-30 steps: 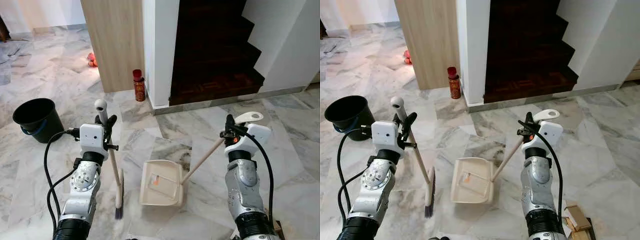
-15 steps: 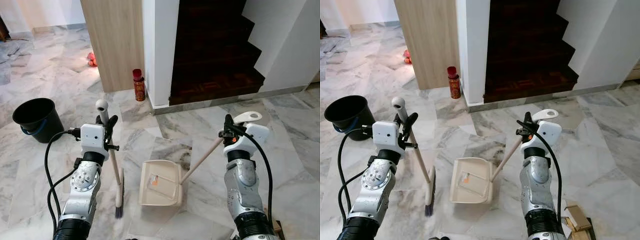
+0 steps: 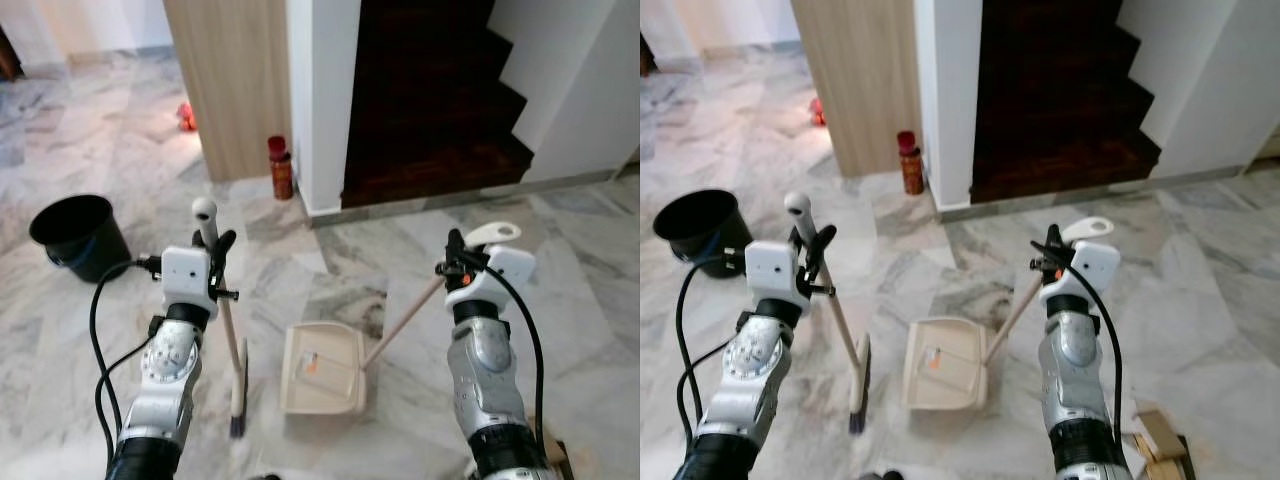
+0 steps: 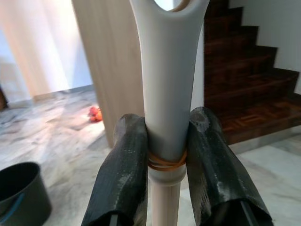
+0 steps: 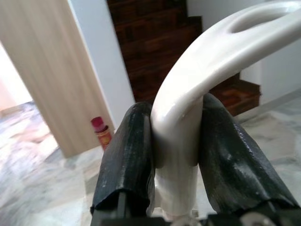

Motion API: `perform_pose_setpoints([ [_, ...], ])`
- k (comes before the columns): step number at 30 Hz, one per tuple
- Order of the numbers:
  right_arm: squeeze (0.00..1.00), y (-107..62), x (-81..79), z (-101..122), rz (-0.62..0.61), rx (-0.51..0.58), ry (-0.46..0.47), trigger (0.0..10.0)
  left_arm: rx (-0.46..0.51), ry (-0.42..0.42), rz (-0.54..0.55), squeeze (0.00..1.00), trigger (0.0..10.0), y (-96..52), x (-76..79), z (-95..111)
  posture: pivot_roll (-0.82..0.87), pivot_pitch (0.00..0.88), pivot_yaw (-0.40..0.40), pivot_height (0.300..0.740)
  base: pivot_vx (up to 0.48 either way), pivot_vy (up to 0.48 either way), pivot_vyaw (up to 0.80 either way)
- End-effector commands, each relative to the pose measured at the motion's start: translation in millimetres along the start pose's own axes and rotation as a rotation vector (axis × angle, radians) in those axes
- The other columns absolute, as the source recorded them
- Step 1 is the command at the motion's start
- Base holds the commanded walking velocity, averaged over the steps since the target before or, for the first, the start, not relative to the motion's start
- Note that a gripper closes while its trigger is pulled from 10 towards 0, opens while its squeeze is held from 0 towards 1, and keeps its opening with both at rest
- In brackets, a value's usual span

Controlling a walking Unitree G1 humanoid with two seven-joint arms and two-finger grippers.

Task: Sweep floor

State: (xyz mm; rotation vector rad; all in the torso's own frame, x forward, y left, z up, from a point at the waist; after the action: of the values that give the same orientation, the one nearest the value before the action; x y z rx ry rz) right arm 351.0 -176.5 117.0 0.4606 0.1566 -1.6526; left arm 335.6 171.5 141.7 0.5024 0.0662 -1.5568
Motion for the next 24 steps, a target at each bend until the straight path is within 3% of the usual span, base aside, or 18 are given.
perform_pose_setpoints([
  [1, 0.00, 5.9, -10.1, 14.3, 0.031, 0.060, 0.015, 10.0, 0.045, 0.010, 0.013, 0.00, 10.0, 7.0, -6.1, 12.0, -0.02, 0.057, 0.041, 0.740, 0.000, 0.000, 0.00],
  [6, 0.00, 6.1, -9.6, 12.7, 0.028, 0.054, 0.018, 10.0, 0.044, 0.016, 0.017, 0.00, 10.0, 5.3, -7.9, 11.8, 0.00, 0.062, 0.036, 0.740, 0.000, 0.000, 0.00],
  [11, 0.00, 6.1, -10.2, 11.9, 0.030, 0.046, 0.026, 10.0, 0.040, 0.017, 0.021, 0.00, 10.0, 4.1, -7.4, 11.1, 0.00, 0.069, 0.028, 0.740, 0.000, 0.000, 0.75],
  [17, 0.00, 4.7, -8.6, 8.7, 0.029, 0.028, 0.037, 10.0, 0.035, 0.014, 0.022, 0.00, 10.0, 2.6, -6.3, 11.0, 0.00, 0.078, 0.019, 0.740, 0.000, 0.000, 0.00],
  [24, 0.00, 4.7, -8.8, 8.5, 0.024, 0.029, 0.046, 10.0, 0.028, 0.013, 0.024, 0.00, 10.0, 1.7, -6.7, 10.0, 0.00, 0.085, 0.016, 0.740, 0.000, 0.326, 0.00],
])
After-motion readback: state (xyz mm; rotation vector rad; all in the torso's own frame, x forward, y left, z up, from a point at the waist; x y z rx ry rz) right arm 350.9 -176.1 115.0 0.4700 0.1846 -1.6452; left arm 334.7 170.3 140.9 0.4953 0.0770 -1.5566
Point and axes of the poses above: a point about 5 cm out from each wrist's last joint towards the gripper, its own y axis pointing out of the wrist towards the gripper, its own z axis along the axis of the wrist's last joint, x = y × z, the point moved 3 cm from there along y, pointing out of the wrist towards the gripper, and after that the axes turned 13 degrees about y, right-handed, at the moved point
